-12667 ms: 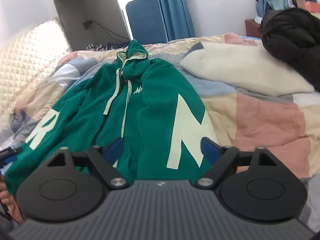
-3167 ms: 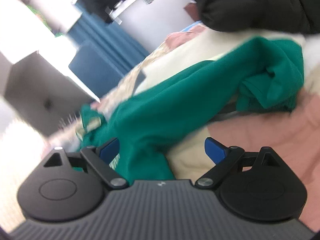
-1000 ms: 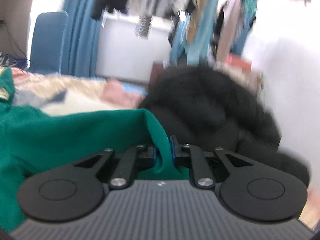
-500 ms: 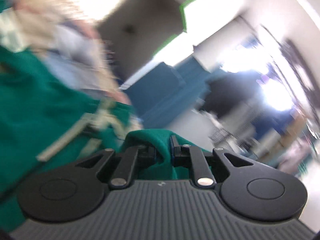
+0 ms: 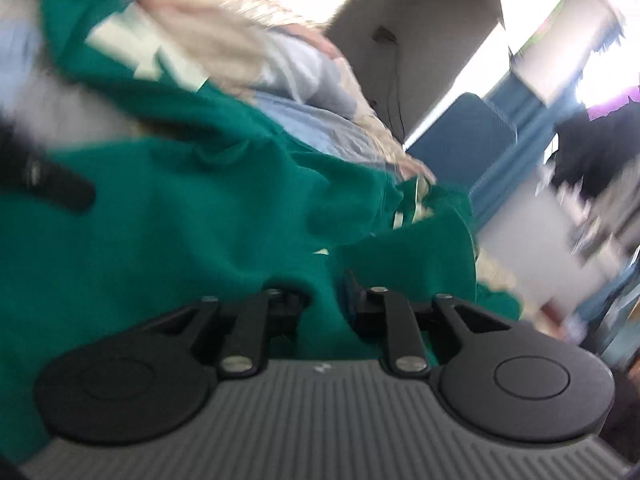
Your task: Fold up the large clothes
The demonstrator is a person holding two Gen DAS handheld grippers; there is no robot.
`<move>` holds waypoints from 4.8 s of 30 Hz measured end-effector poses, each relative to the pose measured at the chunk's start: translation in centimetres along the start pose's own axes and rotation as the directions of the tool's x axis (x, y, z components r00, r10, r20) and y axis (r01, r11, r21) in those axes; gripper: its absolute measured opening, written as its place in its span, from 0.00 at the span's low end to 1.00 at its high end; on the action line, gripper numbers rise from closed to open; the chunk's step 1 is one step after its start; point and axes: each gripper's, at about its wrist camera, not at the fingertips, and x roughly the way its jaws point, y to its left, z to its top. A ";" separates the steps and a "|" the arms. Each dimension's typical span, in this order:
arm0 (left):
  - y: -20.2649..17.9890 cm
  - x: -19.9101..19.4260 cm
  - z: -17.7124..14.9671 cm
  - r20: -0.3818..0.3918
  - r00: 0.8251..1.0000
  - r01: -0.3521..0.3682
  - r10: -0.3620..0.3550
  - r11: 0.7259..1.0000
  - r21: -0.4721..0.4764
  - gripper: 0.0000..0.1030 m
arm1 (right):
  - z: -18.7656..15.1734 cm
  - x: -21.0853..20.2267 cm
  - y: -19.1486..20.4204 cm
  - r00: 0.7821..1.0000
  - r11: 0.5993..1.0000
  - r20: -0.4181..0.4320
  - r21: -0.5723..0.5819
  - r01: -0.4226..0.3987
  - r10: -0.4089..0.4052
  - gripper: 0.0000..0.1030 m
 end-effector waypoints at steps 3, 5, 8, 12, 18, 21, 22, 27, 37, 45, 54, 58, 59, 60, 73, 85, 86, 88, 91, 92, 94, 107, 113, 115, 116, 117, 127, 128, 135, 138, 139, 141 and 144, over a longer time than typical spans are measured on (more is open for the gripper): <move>-0.3 0.4 0.1 0.003 1.000 0.017 -0.017 1.000 -0.009 0.64 | -0.5 -1.9 -1.9 0.999 0.990 0.022 0.129 -0.051 0.048 0.73; -0.8 0.3 0.0 0.015 1.000 0.017 -0.017 1.000 0.009 0.64 | -1.0 -3.8 -3.0 0.995 0.978 0.062 0.191 -0.087 0.076 0.76; -1.7 -0.1 -0.3 0.035 0.999 0.032 -0.033 0.999 0.041 0.64 | -2.1 -6.7 -4.8 0.989 0.949 0.106 0.285 -0.133 0.106 0.76; -3.1 -0.4 -0.9 0.048 0.997 0.062 -0.066 0.995 0.085 0.64 | -4.7 -8.9 -8.6 0.983 0.866 0.159 0.474 -0.158 0.092 0.76; -5.4 1.1 -2.7 -0.011 0.983 0.182 -0.182 0.976 0.122 0.64 | -10.4 -6.1 -14.0 0.991 0.585 0.089 0.800 -0.133 0.104 0.76; -6.7 3.2 -3.9 -0.053 0.974 0.224 -0.219 0.965 0.135 0.64 | -12.2 -4.0 -14.8 0.988 0.478 0.079 0.868 -0.134 0.133 0.74; -7.1 4.0 -4.2 -0.067 0.973 0.230 -0.222 0.963 0.138 0.64 | -12.5 -3.3 -15.0 0.988 0.454 0.083 0.881 -0.135 0.133 0.74; -8.3 7.6 -5.9 -0.116 0.966 0.248 -0.231 0.955 0.162 0.64 | -14.8 0.5 -16.1 0.980 0.263 0.106 0.953 -0.148 0.167 0.72; -7.7 11.9 -7.1 -0.143 0.957 0.269 -0.252 0.956 0.120 0.53 | -16.1 5.7 -16.1 0.969 0.124 0.147 0.977 -0.174 0.201 0.47; -9.0 10.1 -5.7 -0.180 0.848 0.515 -0.499 0.856 0.050 0.19 | -14.8 3.6 -17.2 0.973 0.191 0.180 0.960 -0.206 0.145 0.11; -5.4 5.4 -2.7 0.021 0.599 0.768 -0.800 0.567 -0.298 0.19 | -15.8 -2.2 -20.9 0.986 0.191 0.163 0.969 -0.157 -0.018 0.09; -2.3 4.6 -2.1 0.100 0.617 0.738 -0.781 0.529 -0.419 0.19 | -17.4 -3.6 -22.1 0.990 0.149 0.132 0.981 -0.124 -0.046 0.09; -1.6 4.7 -2.4 0.096 0.654 0.702 -0.751 0.555 -0.447 0.19 | -17.5 -3.6 -22.1 0.991 0.148 0.124 0.982 -0.116 -0.046 0.09; -0.9 4.9 -2.6 0.075 0.689 0.661 -0.720 0.583 -0.472 0.19 | -17.3 -3.4 -22.2 0.993 0.151 0.114 0.983 -0.106 -0.042 0.09; 2.6 8.4 -2.6 -0.088 0.935 0.242 -0.344 0.798 -0.552 0.20 | -18.9 -4.4 -19.3 0.996 0.175 -0.052 0.984 0.037 0.077 0.10; -2.1 1.2 -0.3 -0.064 0.954 0.288 -0.293 0.955 -0.078 0.66 | -16.7 -7.0 -19.2 0.999 0.252 -0.026 0.968 0.019 0.022 0.49; -2.7 1.0 -0.7 -0.073 0.952 0.296 -0.298 0.955 -0.034 0.66 | -16.4 -7.1 -19.3 1.000 0.269 -0.022 0.963 0.018 0.010 0.49; -4.7 1.1 -1.5 -0.070 0.956 0.288 -0.284 0.955 0.067 0.66 | -15.9 -7.1 -19.3 1.000 0.299 -0.028 0.954 0.030 -0.013 0.49; -8.0 0.9 -2.8 -0.074 0.942 0.335 -0.326 0.916 0.220 0.68 | -15.7 -6.9 -19.3 0.999 0.299 -0.034 0.954 0.038 -0.018 0.49; -8.8 0.8 -3.3 -0.074 0.939 0.343 -0.336 0.902 0.263 0.70 | -15.7 -6.6 -19.3 0.999 0.292 -0.036 0.956 0.038 -0.013 0.49; -10.6 1.1 -4.2 -0.063 0.943 0.327 -0.326 0.877 0.351 0.74 | -15.8 -6.2 -19.5 0.999 0.267 -0.046 0.963 0.046 -0.006 0.49; -10.8 6.4 -6.1 0.036 0.994 0.079 -0.101 0.915 0.396 0.53 | -15.6 -2.1 -19.2 0.990 0.365 -0.129 0.920 0.139 -0.052 0.42; -7.0 4.7 -2.4 0.048 0.989 0.131 -0.141 0.976 0.176 0.17 | -14.6 -2.8 -18.3 0.993 0.455 -0.099 0.883 0.115 -0.059 0.15; -5.0 3.3 -1.0 0.069 0.985 0.153 -0.158 0.985 0.074 0.16 | -13.9 -3.9 -18.2 0.994 0.479 -0.072 0.872 0.100 -0.076 0.14; -4.1 2.5 -0.5 0.084 0.984 0.157 -0.159 0.987 0.035 0.16 | -13.7 -4.4 -18.0 0.995 0.489 -0.063 0.867 0.096 -0.083 0.14; -3.1 1.6 -0.1 0.099 0.982 0.160 -0.158 0.987 -0.010 0.16 | -13.4 -5.0 -17.8 0.994 0.507 -0.055 0.857 0.095 -0.094 0.14; 3.2 -1.2 0.1 0.031 0.999 -0.022 0.030 0.972 -0.232 0.16 | -14.0 -3.5 -14.3 0.979 0.585 -0.201 0.796 0.154 0.016 0.20; 3.1 -0.9 0.2 0.019 0.999 -0.045 0.051 0.975 -0.218 0.16 | -13.9 -3.6 -14.1 0.978 0.594 -0.207 0.788 0.162 0.008 0.21; 2.9 0.0 0.6 -0.015 0.997 -0.082 0.080 0.976 -0.201 0.17 | -12.3 -5.7 -15.0 0.989 0.608 -0.131 0.780 0.146 -0.070 0.56; 3.5 0.8 0.8 -0.029 0.996 -0.083 0.078 0.972 -0.219 0.17 | -11.0 -5.4 -16.4 0.993 0.613 -0.067 0.782 0.111 -0.094 0.56; 3.7 1.0 0.9 -0.034 0.996 -0.084 0.078 0.971 -0.224 0.17 | -10.5 -4.9 -16.9 0.993 0.608 -0.063 0.786 0.113 -0.103 0.56; 3.9 1.1 0.9 -0.040 0.996 -0.085 0.078 0.968 -0.238 0.17 | -9.5 -3.6 -17.7 0.993 0.617 -0.055 0.780 0.108 -0.103 0.56; 3.8 1.3 0.7 -0.034 0.996 -0.085 0.079 0.970 -0.228 0.17 | -7.9 -0.6 -18.2 0.997 0.639 -0.044 0.766 0.071 -0.059 0.56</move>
